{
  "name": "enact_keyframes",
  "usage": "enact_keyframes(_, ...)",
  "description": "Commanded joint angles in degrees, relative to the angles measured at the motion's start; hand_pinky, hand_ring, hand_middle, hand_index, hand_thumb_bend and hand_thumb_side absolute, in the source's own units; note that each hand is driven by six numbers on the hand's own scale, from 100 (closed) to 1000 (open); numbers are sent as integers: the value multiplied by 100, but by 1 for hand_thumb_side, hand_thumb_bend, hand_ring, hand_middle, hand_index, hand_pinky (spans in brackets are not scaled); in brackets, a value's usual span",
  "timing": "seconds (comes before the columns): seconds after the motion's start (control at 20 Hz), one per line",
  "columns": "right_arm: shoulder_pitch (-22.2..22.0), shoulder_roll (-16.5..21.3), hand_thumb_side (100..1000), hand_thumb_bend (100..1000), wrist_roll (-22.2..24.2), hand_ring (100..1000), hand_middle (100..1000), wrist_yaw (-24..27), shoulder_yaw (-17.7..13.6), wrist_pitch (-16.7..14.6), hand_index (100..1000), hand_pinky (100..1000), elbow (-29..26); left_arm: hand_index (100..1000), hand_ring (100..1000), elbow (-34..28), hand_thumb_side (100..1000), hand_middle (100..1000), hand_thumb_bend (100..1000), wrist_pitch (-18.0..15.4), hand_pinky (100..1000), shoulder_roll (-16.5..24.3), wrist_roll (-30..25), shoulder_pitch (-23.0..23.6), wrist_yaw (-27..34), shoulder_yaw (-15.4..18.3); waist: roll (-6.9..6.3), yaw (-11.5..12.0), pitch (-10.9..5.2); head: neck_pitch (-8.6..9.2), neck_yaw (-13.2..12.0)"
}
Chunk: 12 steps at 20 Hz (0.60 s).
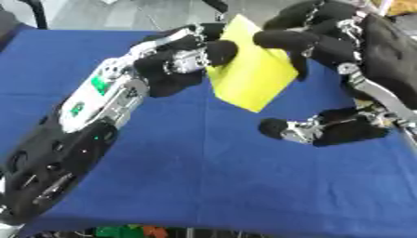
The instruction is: Pick up the objects with one hand, pass them to the other hand, and then place them into the box on the other side of the table.
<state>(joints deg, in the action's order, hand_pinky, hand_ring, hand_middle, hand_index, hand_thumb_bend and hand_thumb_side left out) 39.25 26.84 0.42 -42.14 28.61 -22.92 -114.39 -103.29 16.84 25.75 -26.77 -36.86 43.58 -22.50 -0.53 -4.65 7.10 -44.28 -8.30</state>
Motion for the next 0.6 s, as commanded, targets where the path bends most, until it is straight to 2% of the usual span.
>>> enact_keyframes(0.05,5,41,233,544,-134,763,282,-191,-16,93,877,794,-20,496,502,-270,329,452,100,-25,716,-31,54,-97,185,149,34,5,-118,16,27)
enact_keyframes(0.3,-46,7,214,538,-390,740,256,-342,12,269,842,775,-20,497,502,-356,326,453,100,-10,716,-78,98,-87,296,174,34,6,-117,16,56)
enact_keyframes(0.6,-85,-32,168,527,-1007,671,231,-575,41,513,772,741,-20,499,503,-495,321,454,100,-6,716,-153,159,-86,463,214,28,15,-121,16,89)
